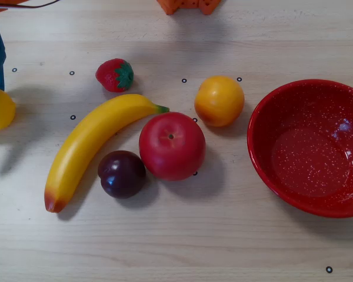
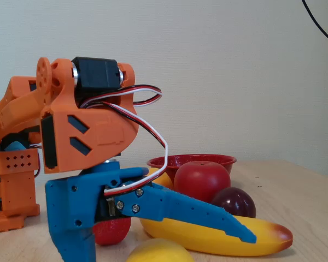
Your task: Put the lemon in the red bowl.
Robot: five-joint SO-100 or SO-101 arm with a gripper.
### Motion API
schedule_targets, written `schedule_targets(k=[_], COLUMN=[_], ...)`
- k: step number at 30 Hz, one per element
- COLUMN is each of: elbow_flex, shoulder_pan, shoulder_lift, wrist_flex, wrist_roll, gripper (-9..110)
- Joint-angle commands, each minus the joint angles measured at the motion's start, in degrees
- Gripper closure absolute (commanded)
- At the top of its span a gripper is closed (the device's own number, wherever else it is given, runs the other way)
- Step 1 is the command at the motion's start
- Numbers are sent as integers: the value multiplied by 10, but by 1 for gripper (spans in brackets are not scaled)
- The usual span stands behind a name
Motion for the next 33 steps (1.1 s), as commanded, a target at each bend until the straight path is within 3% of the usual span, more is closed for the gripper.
schedule_targets(k=[1,33], elbow_flex=[-45,-46], shoulder_pan=[9,1], shoulder_lift=[32,34], wrist_flex=[-15,-2], wrist_roll=[-3,7], gripper=[37,45])
